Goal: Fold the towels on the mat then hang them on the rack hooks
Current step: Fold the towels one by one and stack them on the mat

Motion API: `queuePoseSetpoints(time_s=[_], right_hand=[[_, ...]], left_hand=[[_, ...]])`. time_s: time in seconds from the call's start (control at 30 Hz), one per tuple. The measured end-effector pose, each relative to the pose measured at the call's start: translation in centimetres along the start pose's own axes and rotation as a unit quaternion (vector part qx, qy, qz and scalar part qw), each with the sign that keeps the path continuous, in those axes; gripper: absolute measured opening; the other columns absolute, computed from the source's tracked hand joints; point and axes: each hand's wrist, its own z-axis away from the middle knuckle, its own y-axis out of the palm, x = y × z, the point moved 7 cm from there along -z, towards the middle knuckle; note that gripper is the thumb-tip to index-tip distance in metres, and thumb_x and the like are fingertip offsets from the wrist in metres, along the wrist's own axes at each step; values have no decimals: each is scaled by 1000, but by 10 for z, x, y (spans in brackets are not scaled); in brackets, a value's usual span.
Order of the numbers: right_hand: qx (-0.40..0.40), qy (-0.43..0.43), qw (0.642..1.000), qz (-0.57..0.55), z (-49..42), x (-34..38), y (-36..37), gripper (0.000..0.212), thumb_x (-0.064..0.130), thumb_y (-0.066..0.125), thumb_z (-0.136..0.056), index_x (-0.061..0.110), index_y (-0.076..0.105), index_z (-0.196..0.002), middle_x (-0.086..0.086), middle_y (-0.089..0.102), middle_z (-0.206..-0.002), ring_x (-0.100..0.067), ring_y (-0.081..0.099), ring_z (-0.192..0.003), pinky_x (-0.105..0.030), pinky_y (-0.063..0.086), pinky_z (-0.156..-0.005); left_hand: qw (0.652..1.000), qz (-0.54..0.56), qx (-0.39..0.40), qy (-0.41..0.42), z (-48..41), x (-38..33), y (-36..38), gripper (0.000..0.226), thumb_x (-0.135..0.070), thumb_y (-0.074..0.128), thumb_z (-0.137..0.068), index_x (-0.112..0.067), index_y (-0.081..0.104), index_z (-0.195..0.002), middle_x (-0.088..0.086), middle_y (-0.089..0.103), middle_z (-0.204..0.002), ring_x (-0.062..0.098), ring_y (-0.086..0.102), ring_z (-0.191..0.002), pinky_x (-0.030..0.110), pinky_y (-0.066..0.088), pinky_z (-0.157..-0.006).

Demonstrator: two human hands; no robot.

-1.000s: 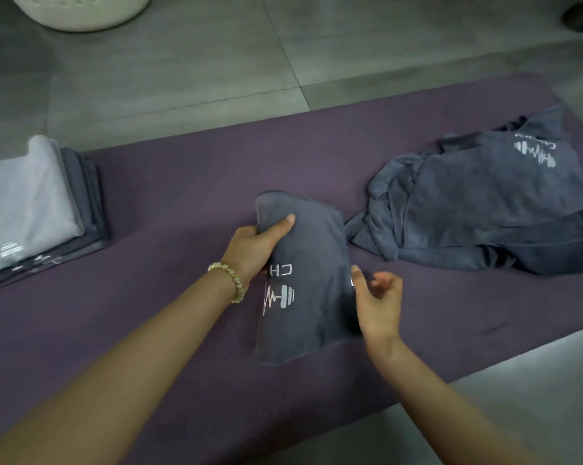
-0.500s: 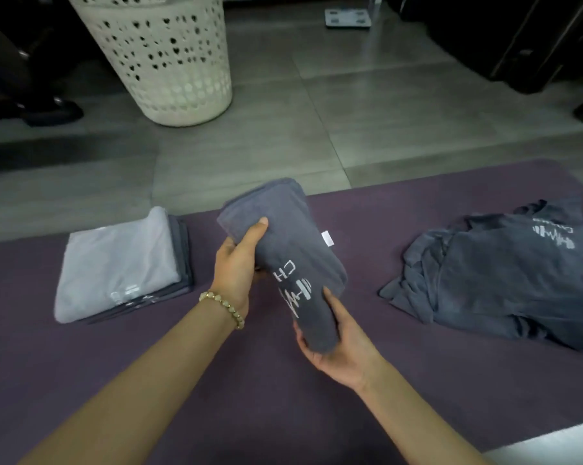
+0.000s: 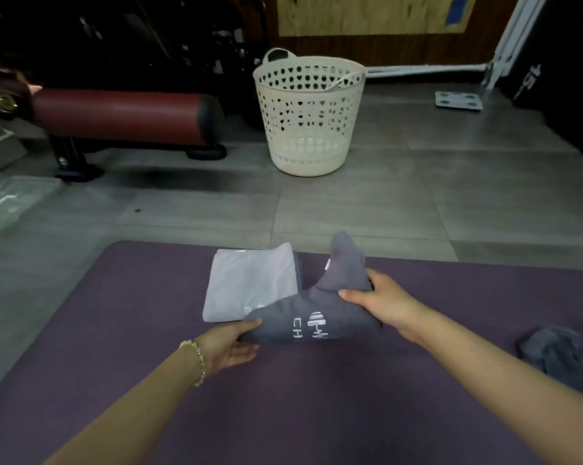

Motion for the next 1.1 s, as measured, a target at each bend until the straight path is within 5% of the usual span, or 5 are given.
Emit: queuePoseSetpoints(time_s=[0.3, 0.47, 0.57, 0.73, 1.1], right_hand=[[-86, -132, 987, -41, -109, 82, 60, 32, 13, 65, -89, 10, 54, -118, -7, 63, -112, -17, 58, -95, -28, 47, -86], [-44, 1, 986, 163, -138, -26, 96, 62, 27, 59, -93, 7, 31, -144, -15, 43, -145, -28, 46, -130, -34, 37, -106], [23, 30, 946, 321, -124, -82, 100, 65, 34, 49, -97, 13, 19, -150, -11, 27, -153, -27, 33, -138, -35, 32, -109], [63, 1, 901, 430, -106, -109, 74, 64, 37, 47, -98, 19, 16, -152, -3, 21, -156, -23, 29, -141, -37, 32, -111], [-32, 22, 907, 419, -49, -150, -97, 63, 33, 49, -97, 21, 19, -151, 1, 18, -158, -20, 26, -142, -34, 30, -112]], left_hand=[[943, -65, -178, 274, -19, -137, -99, 22, -17, 61, -92, -9, 54, -111, 5, 57, -78, 14, 54, -58, 17, 50, -45], [910, -305, -225, 168, -81, -55, -138, 58, -19, 65, -88, -3, 41, -138, 13, 56, -131, 32, 54, -118, 37, 43, -98], [907, -358, -200, 96, -90, 6, -136, 66, -22, 63, -89, -1, 30, -142, 14, 46, -141, 30, 47, -128, 32, 36, -105], [851, -473, -176, 148, -86, 20, -100, 60, -30, 56, -93, -11, 31, -144, 9, 44, -144, 26, 44, -130, 29, 34, -105], [736, -590, -44, 330, -81, -41, 140, 54, -34, 51, -94, -16, 35, -143, 7, 43, -144, 23, 41, -131, 29, 32, -107]])
